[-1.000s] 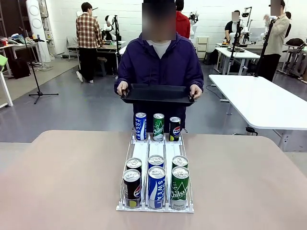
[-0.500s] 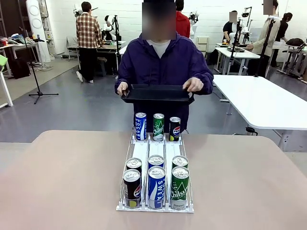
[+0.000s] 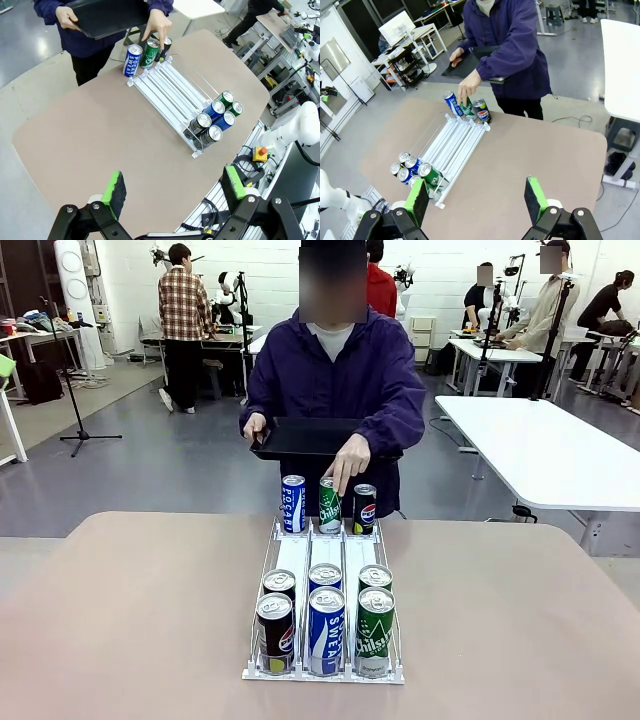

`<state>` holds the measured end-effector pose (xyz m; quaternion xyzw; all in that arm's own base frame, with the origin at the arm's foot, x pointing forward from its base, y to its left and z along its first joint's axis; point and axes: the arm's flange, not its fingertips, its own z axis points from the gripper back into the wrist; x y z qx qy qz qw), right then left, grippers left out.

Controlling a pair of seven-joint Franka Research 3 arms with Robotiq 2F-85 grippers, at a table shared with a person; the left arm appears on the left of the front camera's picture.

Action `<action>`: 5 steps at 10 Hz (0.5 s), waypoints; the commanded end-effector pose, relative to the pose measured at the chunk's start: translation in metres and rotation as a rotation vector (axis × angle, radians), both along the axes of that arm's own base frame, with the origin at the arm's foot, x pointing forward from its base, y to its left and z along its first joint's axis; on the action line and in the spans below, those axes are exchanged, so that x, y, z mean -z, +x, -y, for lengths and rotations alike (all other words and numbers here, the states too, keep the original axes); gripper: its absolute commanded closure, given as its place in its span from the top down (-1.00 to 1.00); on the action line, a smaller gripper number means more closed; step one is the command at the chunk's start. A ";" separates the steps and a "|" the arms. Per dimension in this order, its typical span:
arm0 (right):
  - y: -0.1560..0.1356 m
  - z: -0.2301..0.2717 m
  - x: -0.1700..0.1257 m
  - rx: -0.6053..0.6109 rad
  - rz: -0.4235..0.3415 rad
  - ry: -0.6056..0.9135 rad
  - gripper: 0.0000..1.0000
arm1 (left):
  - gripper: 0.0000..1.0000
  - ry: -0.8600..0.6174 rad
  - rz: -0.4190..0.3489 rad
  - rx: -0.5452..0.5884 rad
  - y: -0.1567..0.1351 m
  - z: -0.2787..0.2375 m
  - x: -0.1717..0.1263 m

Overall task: Retrieve and hand over the desired beverage to the person.
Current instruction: Pick up a can of the same type that the person held from the Automatic Can Dispenser.

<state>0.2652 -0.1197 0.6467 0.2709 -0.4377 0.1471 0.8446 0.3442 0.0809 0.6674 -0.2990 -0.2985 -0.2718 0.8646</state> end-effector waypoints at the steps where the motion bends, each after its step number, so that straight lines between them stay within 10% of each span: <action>1: 0.003 -0.001 0.000 -0.011 0.013 0.014 1.00 | 1.00 -0.010 0.016 0.021 0.001 -0.002 -0.002; 5: 0.003 -0.001 0.000 -0.011 0.013 0.014 1.00 | 1.00 -0.010 0.016 0.021 0.001 -0.002 -0.002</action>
